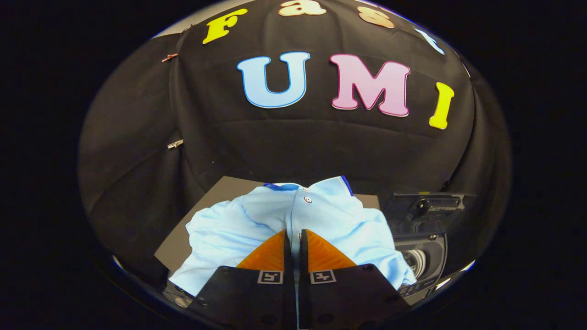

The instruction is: Put the clothes into the washing machine and then close the washing machine lid.

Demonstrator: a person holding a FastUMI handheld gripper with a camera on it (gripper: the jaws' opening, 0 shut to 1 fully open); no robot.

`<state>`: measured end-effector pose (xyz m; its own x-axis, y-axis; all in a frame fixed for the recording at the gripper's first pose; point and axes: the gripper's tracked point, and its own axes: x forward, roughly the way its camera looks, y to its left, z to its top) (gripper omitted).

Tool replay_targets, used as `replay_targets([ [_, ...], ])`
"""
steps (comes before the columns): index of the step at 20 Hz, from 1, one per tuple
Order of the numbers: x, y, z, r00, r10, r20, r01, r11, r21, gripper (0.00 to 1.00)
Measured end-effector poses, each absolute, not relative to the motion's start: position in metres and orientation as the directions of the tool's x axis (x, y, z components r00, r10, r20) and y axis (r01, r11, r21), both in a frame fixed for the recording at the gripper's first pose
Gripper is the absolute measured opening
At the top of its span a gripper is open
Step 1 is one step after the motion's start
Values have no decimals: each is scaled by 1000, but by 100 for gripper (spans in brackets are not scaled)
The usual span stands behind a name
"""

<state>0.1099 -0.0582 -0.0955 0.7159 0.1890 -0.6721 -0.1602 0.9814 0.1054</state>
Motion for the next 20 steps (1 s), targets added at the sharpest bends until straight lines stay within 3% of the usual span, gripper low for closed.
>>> replay_targets([
  [11,100,-162,-96,664,260,-701,-156,965,211,7],
  [20,128,-307,-113,696,196,-690,-114,980,164,7],
])
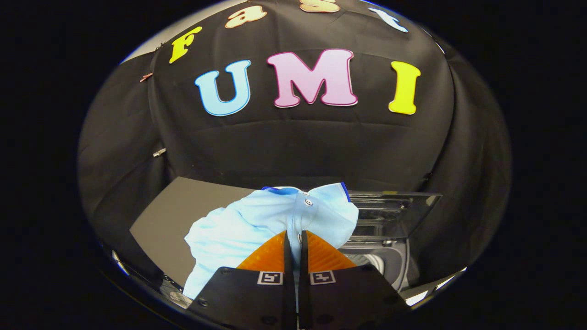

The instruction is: Put the clothes into the washing machine and then close the washing machine lid.

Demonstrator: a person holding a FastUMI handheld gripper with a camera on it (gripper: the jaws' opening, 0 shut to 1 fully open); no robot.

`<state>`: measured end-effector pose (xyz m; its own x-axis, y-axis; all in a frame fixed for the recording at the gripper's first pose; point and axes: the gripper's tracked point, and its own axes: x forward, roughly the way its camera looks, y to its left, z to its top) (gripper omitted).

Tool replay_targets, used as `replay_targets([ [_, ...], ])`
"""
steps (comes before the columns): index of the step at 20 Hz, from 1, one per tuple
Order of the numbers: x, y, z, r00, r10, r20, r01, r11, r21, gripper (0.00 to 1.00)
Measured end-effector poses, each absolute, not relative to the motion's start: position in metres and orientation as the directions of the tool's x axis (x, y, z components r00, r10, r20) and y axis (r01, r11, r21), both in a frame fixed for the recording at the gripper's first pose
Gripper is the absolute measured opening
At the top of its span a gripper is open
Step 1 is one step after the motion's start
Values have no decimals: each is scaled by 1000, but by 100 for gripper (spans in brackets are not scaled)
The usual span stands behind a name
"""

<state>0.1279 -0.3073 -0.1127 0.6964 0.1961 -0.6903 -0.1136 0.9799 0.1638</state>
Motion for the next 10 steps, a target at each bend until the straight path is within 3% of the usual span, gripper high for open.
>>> replay_targets([
  [10,138,-406,-215,615,121,-779,-58,992,108,7],
])
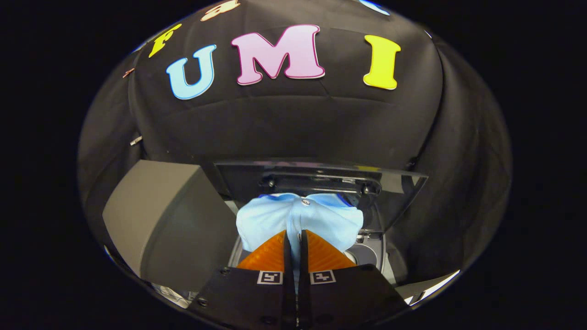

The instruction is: Put the clothes into the washing machine and then close the washing machine lid.

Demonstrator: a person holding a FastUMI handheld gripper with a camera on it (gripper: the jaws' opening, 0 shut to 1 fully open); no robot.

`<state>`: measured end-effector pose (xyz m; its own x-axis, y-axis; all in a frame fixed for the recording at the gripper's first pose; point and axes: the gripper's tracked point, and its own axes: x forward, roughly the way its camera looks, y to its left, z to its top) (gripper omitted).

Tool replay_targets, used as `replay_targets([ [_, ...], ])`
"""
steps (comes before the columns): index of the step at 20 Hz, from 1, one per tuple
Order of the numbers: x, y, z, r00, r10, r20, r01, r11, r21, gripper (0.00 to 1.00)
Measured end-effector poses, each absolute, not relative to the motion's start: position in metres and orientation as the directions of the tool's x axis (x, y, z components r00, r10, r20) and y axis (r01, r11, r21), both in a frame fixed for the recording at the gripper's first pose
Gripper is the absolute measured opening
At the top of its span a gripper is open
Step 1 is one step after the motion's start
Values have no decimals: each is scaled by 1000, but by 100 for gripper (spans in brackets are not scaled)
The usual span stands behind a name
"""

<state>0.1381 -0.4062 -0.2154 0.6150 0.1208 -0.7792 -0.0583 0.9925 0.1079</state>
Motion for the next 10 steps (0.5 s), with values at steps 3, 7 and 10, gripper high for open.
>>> replay_targets([
  [3,130,-433,-248,600,66,-797,-29,998,61,7],
  [7,106,-450,-294,509,41,-860,-13,999,40,7],
  [10,95,-448,-312,483,41,-875,-57,998,15,7],
])
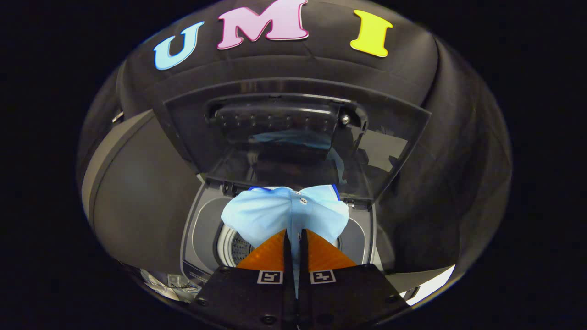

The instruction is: Put the clothes into the washing machine and then close the washing machine lid.

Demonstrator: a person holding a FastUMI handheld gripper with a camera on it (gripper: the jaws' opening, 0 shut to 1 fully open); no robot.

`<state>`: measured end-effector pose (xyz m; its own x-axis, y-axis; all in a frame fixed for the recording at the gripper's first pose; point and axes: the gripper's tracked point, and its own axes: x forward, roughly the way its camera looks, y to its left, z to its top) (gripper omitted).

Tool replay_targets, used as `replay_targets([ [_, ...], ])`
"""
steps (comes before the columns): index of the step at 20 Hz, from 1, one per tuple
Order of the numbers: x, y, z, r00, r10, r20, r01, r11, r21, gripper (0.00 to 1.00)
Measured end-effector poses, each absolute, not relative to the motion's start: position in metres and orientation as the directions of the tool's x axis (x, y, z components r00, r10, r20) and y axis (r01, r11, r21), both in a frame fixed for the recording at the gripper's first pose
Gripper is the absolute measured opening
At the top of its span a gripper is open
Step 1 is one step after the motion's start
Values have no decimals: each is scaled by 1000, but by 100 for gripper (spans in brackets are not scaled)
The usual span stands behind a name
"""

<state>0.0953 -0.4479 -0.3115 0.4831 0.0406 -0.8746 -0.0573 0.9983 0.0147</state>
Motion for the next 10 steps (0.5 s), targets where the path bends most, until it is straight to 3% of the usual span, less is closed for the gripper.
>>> replay_targets([
  [3,84,-446,-338,479,5,-878,-70,997,-33,7],
  [7,49,-449,-392,364,-66,-929,-51,995,-91,7],
  [10,50,-442,-396,341,-66,-938,-53,995,-89,7],
])
